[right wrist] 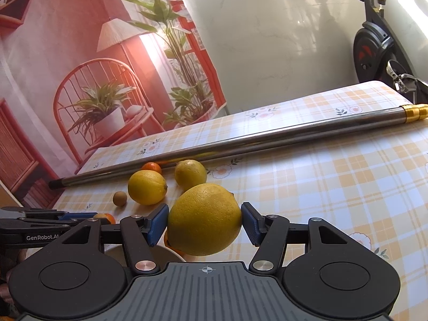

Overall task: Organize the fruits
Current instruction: 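Carry the lemon in the right tool while the left tool carries the kiwi toward the plate, then lower the lemon with the right tool while the left tool lowers the kiwi into the plate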

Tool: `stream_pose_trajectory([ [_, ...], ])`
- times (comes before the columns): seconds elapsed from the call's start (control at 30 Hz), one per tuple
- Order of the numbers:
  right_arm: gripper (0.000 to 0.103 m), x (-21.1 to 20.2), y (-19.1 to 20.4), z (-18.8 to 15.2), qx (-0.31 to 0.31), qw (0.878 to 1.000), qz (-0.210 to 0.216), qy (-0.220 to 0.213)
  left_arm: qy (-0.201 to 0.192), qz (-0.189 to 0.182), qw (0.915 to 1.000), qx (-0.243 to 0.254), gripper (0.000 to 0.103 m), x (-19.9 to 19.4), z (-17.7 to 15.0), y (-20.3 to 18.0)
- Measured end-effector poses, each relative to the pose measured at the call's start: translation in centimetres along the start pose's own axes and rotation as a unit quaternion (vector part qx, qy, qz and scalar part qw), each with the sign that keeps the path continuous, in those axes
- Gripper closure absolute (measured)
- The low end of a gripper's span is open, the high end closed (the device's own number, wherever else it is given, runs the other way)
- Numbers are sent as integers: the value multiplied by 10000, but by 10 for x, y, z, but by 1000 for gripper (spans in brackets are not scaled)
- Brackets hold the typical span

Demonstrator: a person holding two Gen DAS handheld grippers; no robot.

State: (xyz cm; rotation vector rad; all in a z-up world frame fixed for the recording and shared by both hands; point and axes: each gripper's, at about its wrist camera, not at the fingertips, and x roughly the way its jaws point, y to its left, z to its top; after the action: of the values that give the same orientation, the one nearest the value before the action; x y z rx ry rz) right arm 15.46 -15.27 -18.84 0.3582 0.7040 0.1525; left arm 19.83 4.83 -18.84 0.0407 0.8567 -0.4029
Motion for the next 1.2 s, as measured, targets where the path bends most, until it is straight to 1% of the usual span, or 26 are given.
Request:
stream_pose_trajectory([
  [0.1, 48, -4, 3, -2, -31, 10000, 54, 6, 40, -96, 9998, -148, 77, -14, -16, -4],
  [0.27, 48, -8, 11, -7, -78, 9999, 141, 45, 238, -222, 9991, -280, 77, -27, -43, -12],
  [0.43, 48, -14, 22, -15, -187, 9994, 257, 109, 427, -197, 9988, -108, 77, -29, -61, -23],
  [0.5, 48, -16, 26, -19, -229, 9992, 296, 143, 487, -150, 9987, 21, 77, -26, -63, -27],
  [0.63, 48, -19, 34, -28, -343, 9986, 326, 225, 599, 91, 9975, 370, 77, -19, -67, -34],
  [0.8, 48, -21, 36, -32, -362, 9984, 313, 286, 599, 249, 9968, 461, 77, -13, -67, -33],
  [0.93, 48, -20, 34, -34, -353, 9982, 303, 367, 539, 439, 9965, 473, 77, -12, -66, -29],
  [1.17, 48, -12, 44, -38, -489, 9965, 338, 589, 395, 648, 9958, 511, 77, -4, -62, -24],
  [1.2, 48, -11, 46, -38, -519, 9961, 350, 622, 368, 632, 9960, 505, 77, -4, -62, -23],
])
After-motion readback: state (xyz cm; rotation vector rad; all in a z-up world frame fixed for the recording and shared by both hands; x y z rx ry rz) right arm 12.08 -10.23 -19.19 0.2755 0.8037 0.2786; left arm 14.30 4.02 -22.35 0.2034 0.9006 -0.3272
